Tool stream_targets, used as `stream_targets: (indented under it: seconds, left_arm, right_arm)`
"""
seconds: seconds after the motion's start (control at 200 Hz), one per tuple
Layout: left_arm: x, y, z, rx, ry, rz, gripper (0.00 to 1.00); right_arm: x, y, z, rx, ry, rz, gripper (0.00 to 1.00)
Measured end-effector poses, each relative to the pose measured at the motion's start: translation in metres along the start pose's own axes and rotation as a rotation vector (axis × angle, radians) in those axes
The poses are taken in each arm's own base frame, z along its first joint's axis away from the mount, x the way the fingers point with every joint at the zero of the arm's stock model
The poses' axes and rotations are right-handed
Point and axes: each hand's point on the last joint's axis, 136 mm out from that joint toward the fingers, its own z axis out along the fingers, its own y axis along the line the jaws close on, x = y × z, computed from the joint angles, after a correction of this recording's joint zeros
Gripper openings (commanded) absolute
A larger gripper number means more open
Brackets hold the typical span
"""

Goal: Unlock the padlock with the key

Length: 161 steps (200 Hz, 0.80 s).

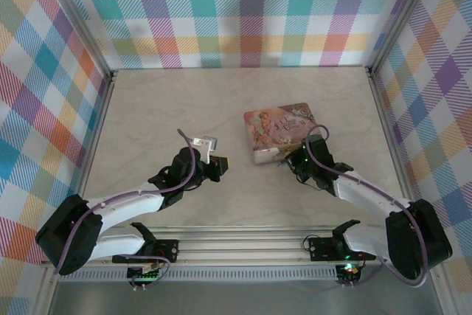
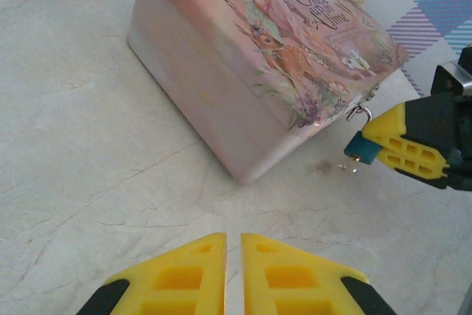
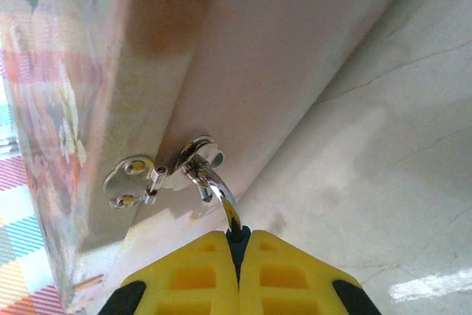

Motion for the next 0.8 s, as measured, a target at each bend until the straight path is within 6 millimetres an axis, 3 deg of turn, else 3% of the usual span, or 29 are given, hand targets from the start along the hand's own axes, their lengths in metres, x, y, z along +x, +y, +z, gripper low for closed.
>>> stream_targets:
  seconds: [0.19,0.365,0.625,0.805]
  left_arm:
    - [0.003,0.002,-0.001,-0.008,0.014,0.016,0.13]
    - [0.002,0.001,-0.005,-0.006,0.01,0.028,0.13]
    - [-0.002,-0.002,-0.011,0.0,-0.001,0.036,0.13]
    - [-0.004,-0.003,-0.013,0.002,-0.007,0.04,0.14]
  right_arm:
    - [0.004,-0.019,0.014,0.032,0.021,0.056,0.0]
    - [0.003,-0.02,0.014,0.017,0.013,0.084,0.0]
    - [-0.008,-0.01,0.005,-0.025,-0.003,0.128,0.0]
    - [-0.013,0.008,0.002,-0.063,-0.008,0.127,0.0]
